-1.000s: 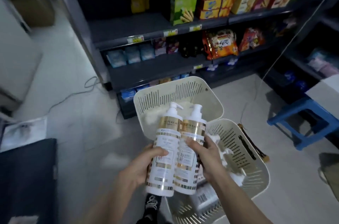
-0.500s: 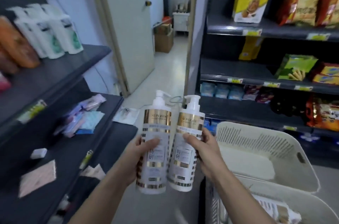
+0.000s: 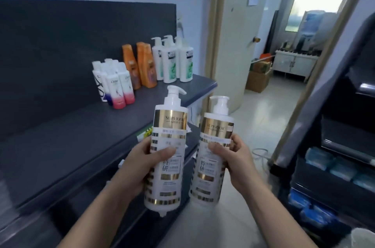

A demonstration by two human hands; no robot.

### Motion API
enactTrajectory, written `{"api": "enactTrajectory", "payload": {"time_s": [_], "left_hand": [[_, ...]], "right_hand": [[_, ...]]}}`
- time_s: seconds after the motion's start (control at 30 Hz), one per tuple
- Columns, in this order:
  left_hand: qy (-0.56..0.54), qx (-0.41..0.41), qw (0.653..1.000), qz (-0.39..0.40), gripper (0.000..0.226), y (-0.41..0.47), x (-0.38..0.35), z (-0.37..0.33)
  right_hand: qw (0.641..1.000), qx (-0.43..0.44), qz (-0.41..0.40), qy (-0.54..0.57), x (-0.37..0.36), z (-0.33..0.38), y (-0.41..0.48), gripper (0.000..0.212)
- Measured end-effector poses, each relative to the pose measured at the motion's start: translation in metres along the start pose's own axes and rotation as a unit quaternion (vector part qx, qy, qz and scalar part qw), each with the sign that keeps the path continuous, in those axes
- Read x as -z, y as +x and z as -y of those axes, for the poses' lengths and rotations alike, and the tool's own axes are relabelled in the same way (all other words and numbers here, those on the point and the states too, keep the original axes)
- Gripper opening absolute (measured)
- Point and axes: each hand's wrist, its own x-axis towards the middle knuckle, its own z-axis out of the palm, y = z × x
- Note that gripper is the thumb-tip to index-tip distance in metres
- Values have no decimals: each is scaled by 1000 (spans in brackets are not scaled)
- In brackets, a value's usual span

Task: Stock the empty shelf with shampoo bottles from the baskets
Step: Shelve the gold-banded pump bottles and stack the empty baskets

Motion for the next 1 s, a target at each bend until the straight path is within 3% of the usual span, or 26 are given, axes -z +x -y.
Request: {"api": "enactTrajectory", "payload": {"time_s": [0.3,0.47,0.77,1.0], "left_hand": [[-27,-57,992,-105,65,40,104,-43],[-28,-71,980,-185,67,57,152,-63],[-19,-100,948,-300,65,99,221,-76],[-36,-122,917,-378,69,123,269,-65]], "right_hand": [[991,42,125,-6,-122,8,87,58],[980,41,192,-21,-181,8,129,46],[935,45,350,-34,-275,-2,211,64],[905,4,422,-49,-337,-26,263,67]]}}
